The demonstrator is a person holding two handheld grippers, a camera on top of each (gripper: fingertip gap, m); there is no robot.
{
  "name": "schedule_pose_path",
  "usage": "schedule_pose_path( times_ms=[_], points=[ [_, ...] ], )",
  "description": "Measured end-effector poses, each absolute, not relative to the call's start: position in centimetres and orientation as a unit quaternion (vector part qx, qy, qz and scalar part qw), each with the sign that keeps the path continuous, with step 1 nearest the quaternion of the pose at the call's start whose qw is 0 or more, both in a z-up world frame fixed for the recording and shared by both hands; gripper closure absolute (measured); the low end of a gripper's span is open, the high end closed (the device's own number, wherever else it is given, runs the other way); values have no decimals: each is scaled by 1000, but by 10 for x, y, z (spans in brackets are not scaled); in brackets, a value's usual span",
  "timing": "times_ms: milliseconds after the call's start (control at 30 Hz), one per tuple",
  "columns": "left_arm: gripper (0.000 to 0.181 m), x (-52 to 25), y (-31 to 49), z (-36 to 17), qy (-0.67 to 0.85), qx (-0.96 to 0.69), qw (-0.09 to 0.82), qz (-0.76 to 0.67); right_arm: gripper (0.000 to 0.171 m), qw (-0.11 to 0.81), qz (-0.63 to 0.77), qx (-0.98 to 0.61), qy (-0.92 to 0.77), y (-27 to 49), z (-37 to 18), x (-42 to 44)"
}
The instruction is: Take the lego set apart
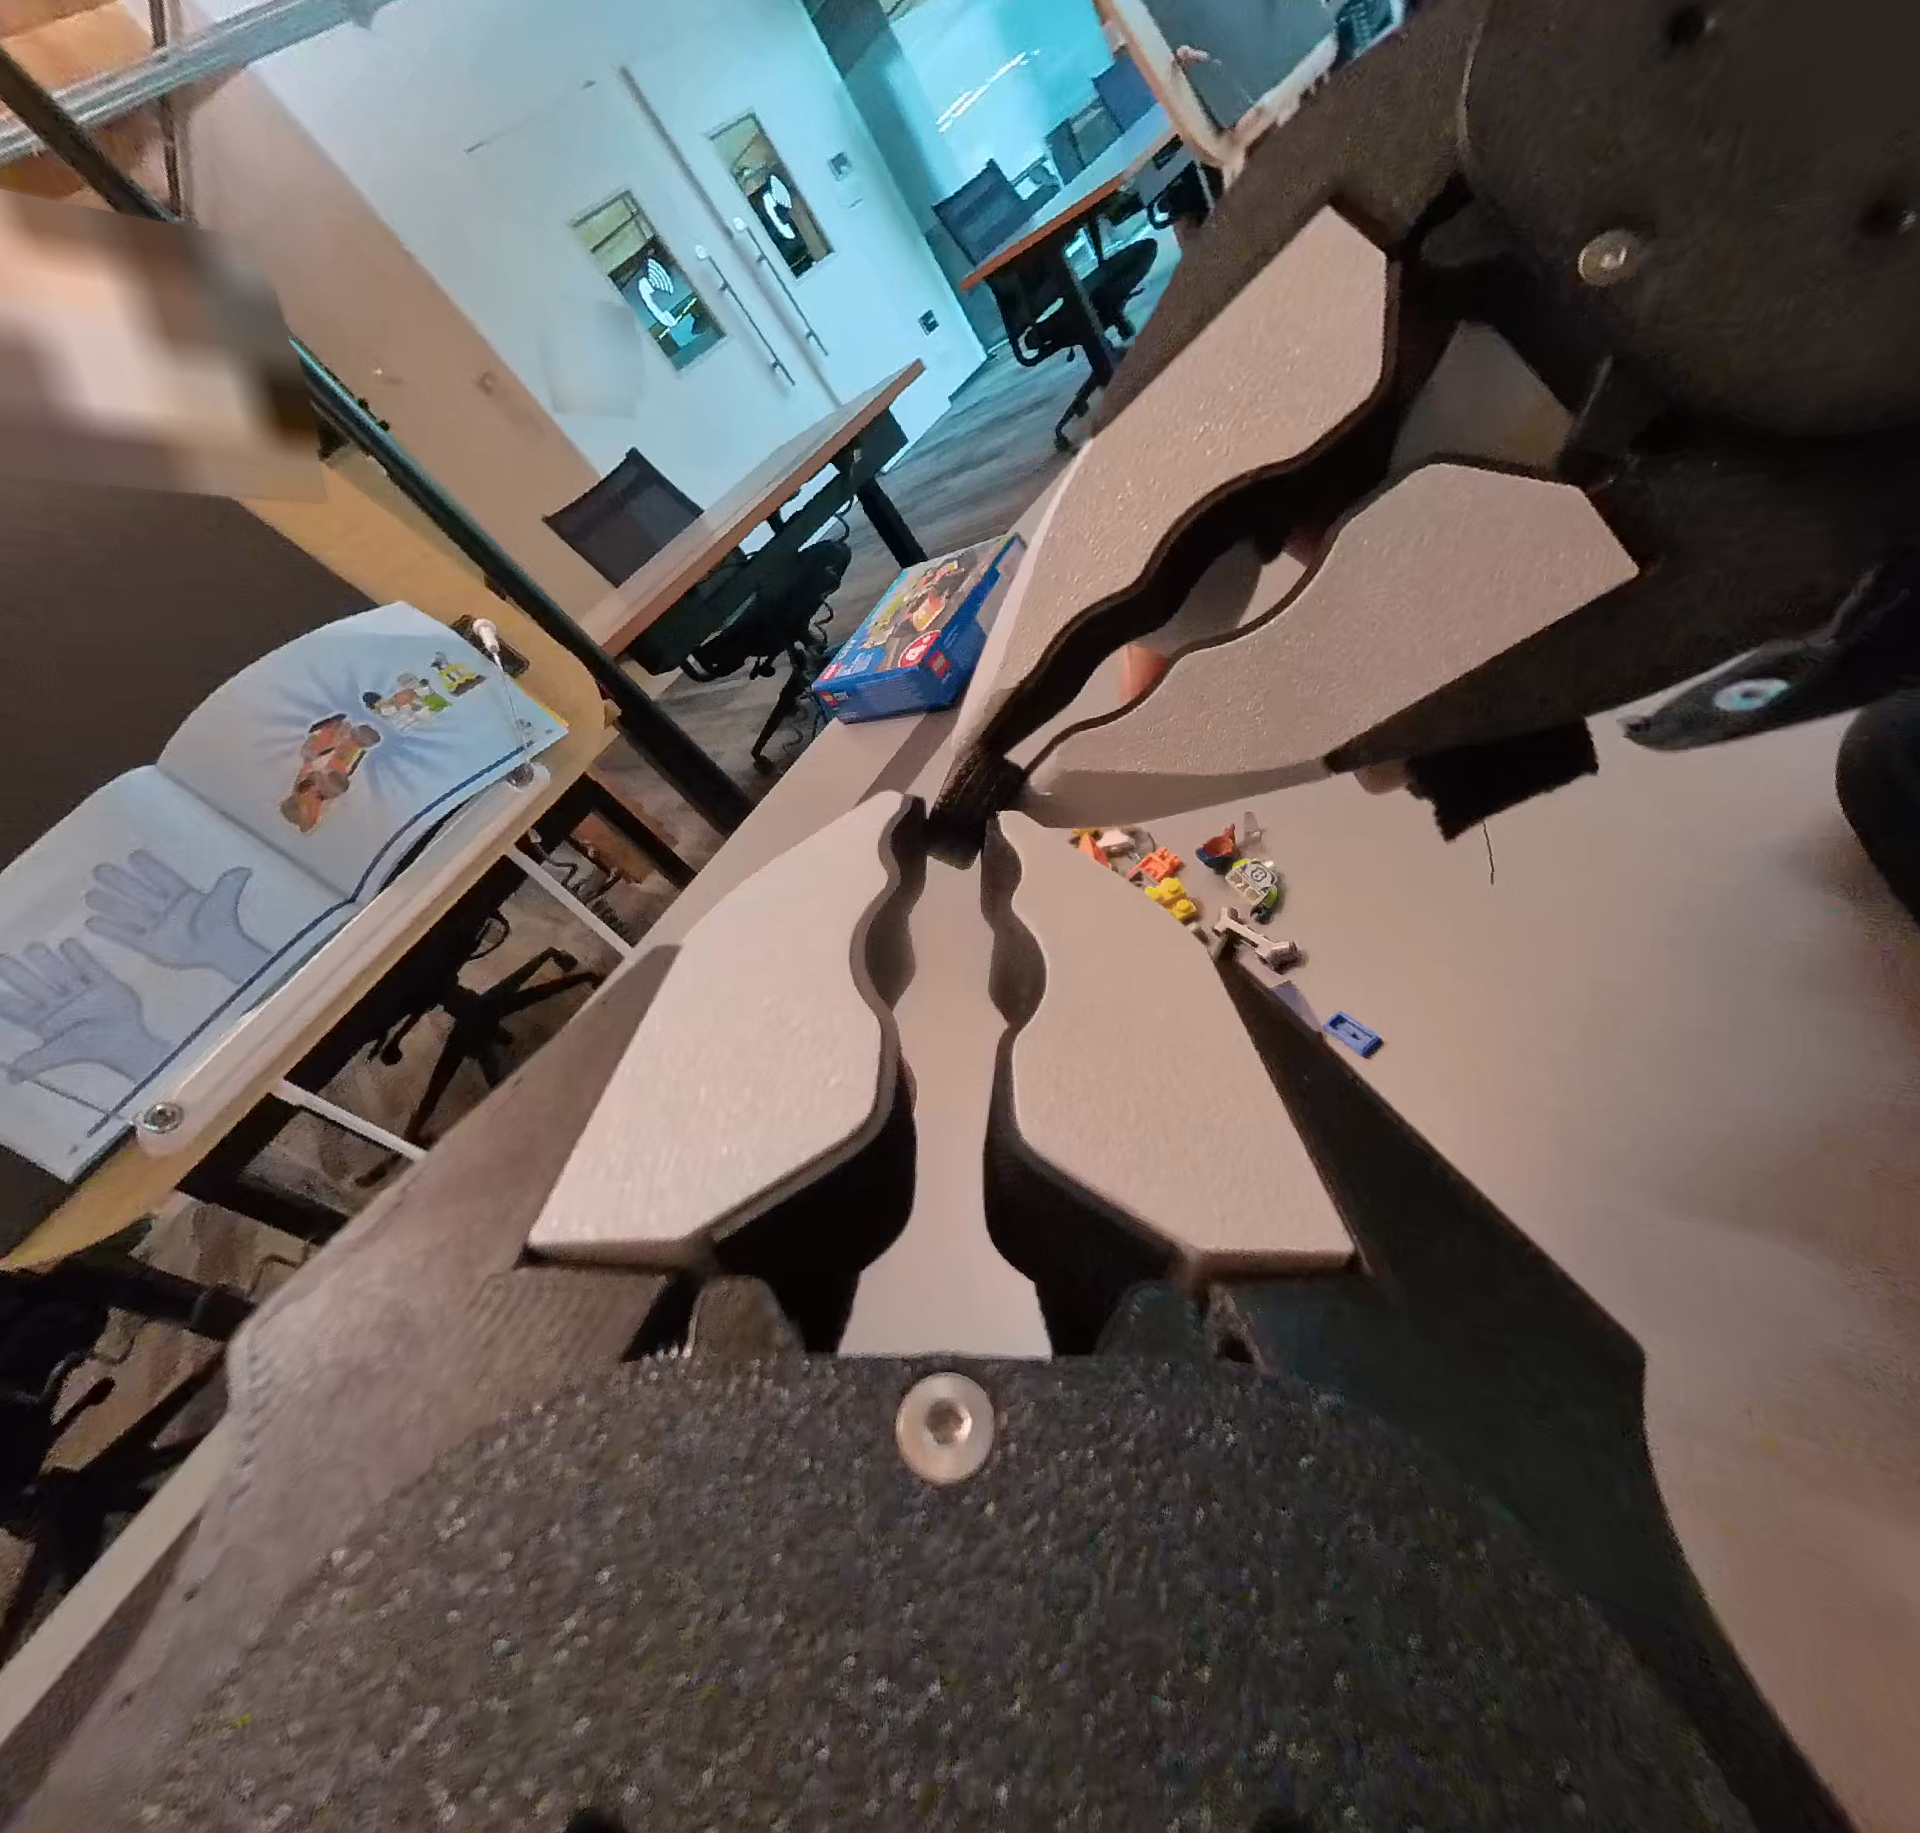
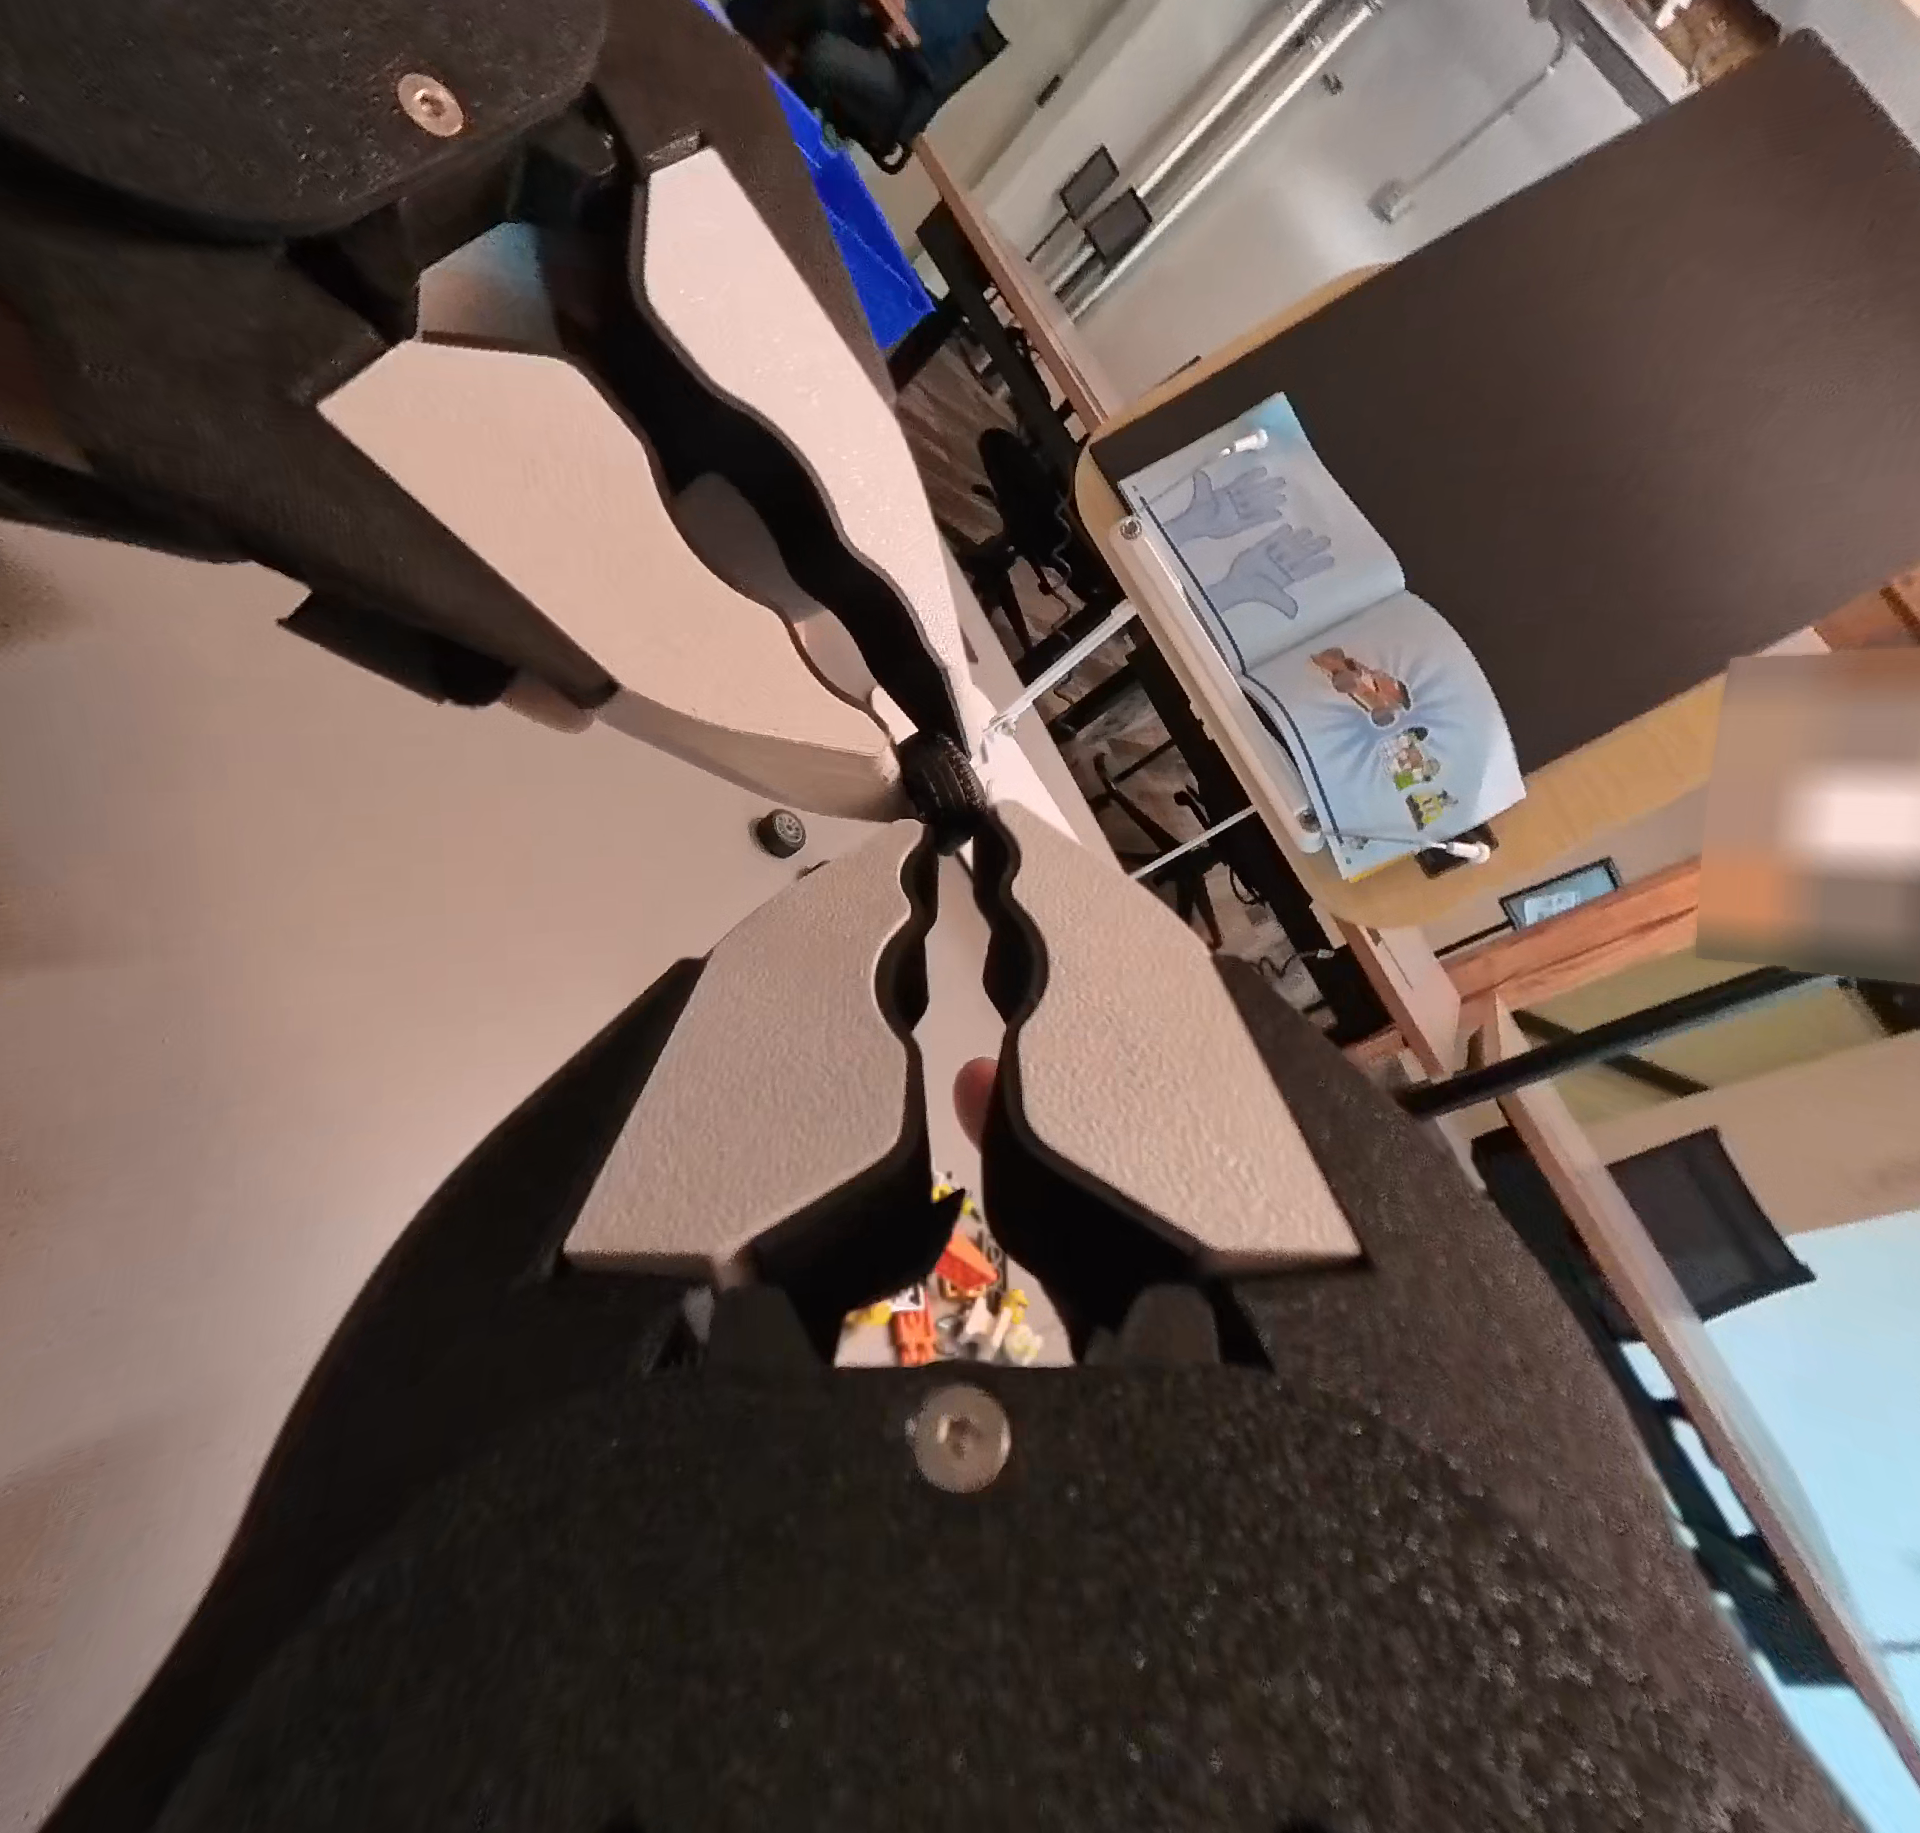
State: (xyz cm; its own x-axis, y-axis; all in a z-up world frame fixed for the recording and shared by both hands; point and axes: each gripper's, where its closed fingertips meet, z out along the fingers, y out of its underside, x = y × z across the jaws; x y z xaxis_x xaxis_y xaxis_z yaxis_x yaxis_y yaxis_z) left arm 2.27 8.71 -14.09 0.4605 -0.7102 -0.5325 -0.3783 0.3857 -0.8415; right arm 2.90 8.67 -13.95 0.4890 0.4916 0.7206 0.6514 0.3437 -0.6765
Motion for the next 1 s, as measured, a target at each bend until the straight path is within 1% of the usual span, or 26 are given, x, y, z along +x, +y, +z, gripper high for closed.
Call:
schedule_pose_path(
  times_ms=[300,567,667,767,833,1000],
  points=[
    [171,28,88,-153,505,-544,657,-130,165,622,-57,-589,-512,87,-153,33],
    [170,35,85,-169,541,-527,648,-95,165,576,-41,-604,-550,81,-166,38],
    [170,36,85,-169,544,-523,649,-93,165,560,-13,-618,-552,82,-167,39],
    [170,37,82,-169,558,-517,638,-119,165,540,61,-638,-546,82,-167,40],
    [167,37,79,-172,576,-506,629,-130,169,526,88,-640,-553,81,-170,39],
    [166,36,74,-175,596,-496,613,-152,169,487,116,-637,-586,77,-173,37]
  ],
)
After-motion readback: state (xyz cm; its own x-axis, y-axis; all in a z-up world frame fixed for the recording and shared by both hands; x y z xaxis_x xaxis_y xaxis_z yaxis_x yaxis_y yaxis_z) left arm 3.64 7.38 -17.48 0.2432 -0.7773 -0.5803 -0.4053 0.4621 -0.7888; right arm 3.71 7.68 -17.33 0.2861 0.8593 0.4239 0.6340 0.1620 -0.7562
